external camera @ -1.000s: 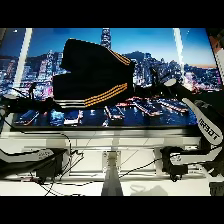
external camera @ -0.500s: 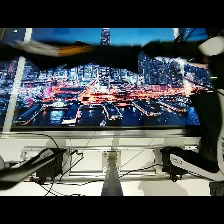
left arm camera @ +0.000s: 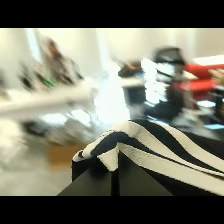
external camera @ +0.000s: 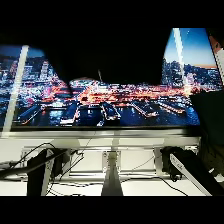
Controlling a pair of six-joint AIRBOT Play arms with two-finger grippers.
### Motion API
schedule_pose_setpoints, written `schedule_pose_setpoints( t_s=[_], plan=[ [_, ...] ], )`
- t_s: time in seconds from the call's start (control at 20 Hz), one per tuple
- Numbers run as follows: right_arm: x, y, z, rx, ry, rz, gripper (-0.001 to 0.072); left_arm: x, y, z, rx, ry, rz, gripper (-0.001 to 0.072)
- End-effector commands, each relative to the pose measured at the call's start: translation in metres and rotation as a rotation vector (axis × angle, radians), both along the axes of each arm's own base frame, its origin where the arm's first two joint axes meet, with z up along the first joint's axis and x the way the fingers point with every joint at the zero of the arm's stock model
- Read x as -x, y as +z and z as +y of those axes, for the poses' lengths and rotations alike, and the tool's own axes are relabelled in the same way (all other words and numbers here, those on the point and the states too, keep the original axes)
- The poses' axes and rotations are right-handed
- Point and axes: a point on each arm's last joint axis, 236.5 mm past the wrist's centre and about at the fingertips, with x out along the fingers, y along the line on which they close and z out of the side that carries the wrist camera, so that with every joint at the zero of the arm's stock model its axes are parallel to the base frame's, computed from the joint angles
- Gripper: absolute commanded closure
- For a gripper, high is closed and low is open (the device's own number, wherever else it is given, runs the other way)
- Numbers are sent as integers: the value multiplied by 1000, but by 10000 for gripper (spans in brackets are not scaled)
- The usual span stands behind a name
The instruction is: Fold the clothes and pants, and hang the long-sleeved shirts on hangers.
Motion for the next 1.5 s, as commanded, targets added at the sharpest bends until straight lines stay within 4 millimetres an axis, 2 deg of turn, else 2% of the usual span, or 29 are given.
schedule_pose_setpoints(
  t_s=[0.0,0.1,0.2,0.3,0.4,0.45,0.55,0.6,0.65,0.7,0.8,0.9,1.0,1.1,1.3,1.35,1.45],
  plan=[
    [24,-2,0,-1,15,52,695,8,-4,12,-65,93,26,708],
    [-11,-33,-6,30,-45,185,695,-38,-51,21,-13,19,204,708],
    [-56,-80,-7,66,-74,327,695,-92,-124,22,46,-98,449,710],
    [-100,-146,-2,90,-71,508,695,-147,-200,10,96,-207,645,710],
    [-135,-226,1,118,-69,710,694,-197,-292,-18,93,-292,847,710],
    [-151,-267,0,137,-79,805,694,-213,-334,-33,79,-325,941,710],
    [-182,-336,-7,169,-137,923,694,-235,-407,-58,127,-361,1094,709],
    [-198,-365,-13,183,-177,958,694,-240,-433,-68,178,-364,1154,709],
    [-212,-387,-19,192,-216,975,694,-241,-450,-73,204,-366,1193,709],
    [-226,-405,-26,195,-259,979,694,-242,-459,-77,216,-369,1213,710],
    [-245,-425,-39,185,-319,981,695,-239,-455,-79,244,-363,1218,709],
    [-255,-429,-53,167,-358,978,694,-222,-442,-83,238,-390,1245,709],
    [-255,-430,-67,163,-376,990,695,-195,-427,-92,240,-430,1301,709],
    [-241,-436,-76,184,-347,1053,694,-160,-413,-102,254,-470,1382,710],
    [-184,-444,-95,377,-178,1179,695,-88,-373,-113,290,-495,1483,710],
    [-173,-446,-103,434,-157,1202,695,-71,-368,-115,305,-490,1498,710],
    [-152,-456,-117,549,-135,1247,695,-35,-376,-122,347,-480,1551,709]
  ],
)
